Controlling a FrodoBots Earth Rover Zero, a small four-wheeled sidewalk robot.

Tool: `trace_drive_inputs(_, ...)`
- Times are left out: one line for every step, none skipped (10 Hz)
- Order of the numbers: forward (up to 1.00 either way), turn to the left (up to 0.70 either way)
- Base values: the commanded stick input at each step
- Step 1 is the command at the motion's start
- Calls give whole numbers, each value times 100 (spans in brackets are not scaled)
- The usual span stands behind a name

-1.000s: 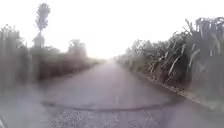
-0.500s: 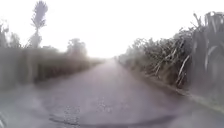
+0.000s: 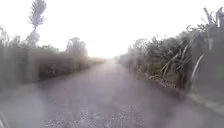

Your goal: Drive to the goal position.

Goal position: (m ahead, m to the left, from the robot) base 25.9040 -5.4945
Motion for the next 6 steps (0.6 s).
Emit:
trace_drive_inputs(70,-14)
trace_drive_inputs(70,-14)
trace_drive_inputs(70,-14)
trace_drive_inputs(70,-14)
trace_drive_inputs(70,-12)
trace_drive_inputs(70,-7)
